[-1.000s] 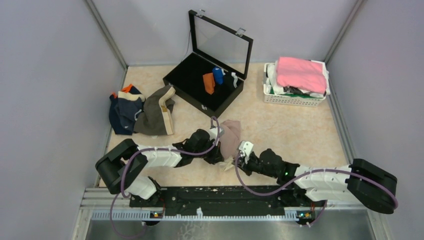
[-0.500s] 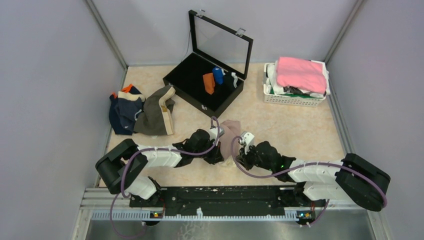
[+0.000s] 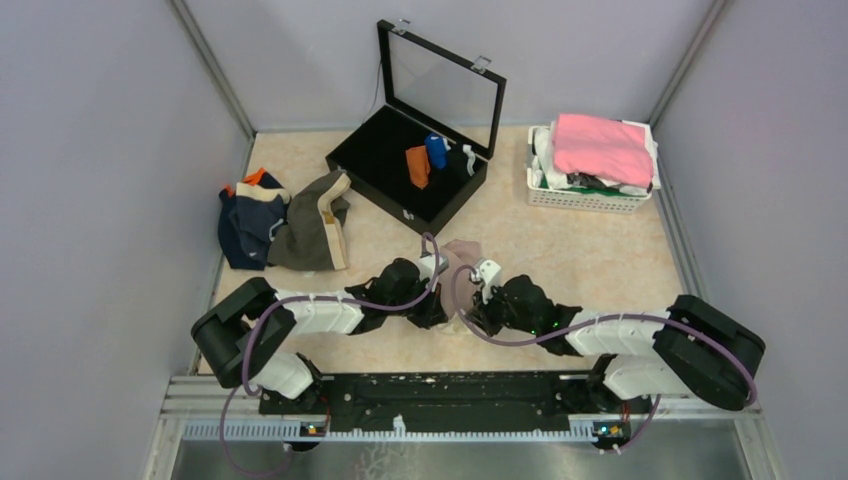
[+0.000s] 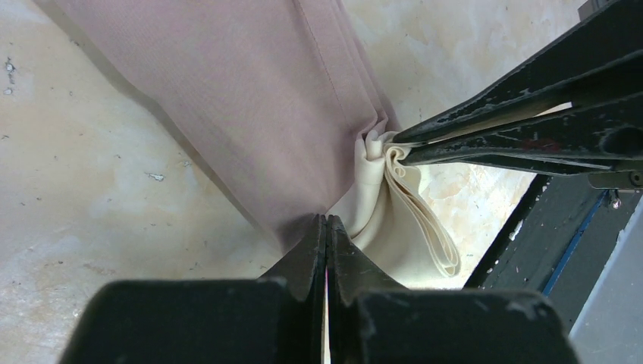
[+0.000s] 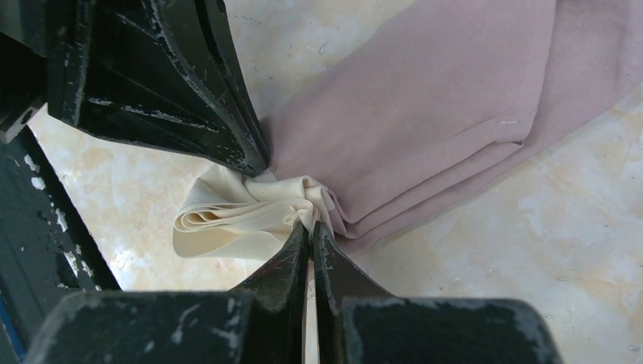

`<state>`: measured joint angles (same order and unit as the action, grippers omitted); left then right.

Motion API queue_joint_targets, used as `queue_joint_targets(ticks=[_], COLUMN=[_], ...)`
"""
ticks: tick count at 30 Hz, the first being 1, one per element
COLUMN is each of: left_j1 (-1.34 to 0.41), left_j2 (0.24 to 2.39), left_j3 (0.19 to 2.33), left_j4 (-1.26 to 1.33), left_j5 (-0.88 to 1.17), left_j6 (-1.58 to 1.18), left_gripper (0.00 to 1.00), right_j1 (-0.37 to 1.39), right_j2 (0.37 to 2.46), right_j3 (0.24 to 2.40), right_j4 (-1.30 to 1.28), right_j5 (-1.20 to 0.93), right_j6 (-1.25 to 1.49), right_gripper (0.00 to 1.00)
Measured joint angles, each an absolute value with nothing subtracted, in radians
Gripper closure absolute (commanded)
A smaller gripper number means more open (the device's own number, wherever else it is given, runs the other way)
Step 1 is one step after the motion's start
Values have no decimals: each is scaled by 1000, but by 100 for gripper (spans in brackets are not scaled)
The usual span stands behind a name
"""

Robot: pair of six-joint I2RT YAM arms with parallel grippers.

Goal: Roll the underwear
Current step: Roll the underwear to the center of the board.

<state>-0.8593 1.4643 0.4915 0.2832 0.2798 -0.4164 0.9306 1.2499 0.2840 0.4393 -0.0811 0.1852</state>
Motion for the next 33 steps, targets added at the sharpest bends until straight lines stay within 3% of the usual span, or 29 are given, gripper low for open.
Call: queue_joint_targets(ticks=[12, 21, 26, 33], left_j1=[-859, -858, -858, -885], left_j2=[1436, 1143, 1021, 1046], left_j3=[492, 480, 406, 322], left_j4=[253, 166, 234, 302], left_j5=[243, 102, 206, 358], left_j6=[-429, -450, -408, -345], left_gripper=[100, 100, 100, 100], right_j1=[917, 879, 867, 844], right_j2=[1329, 1353, 1393, 1432], right_j3=[337, 383, 444, 496], right_j4=[395, 331, 270, 215], right_j5=[-92, -121, -134, -162], right_j6=[203, 261, 304, 373], right_gripper=[100, 100, 100, 100])
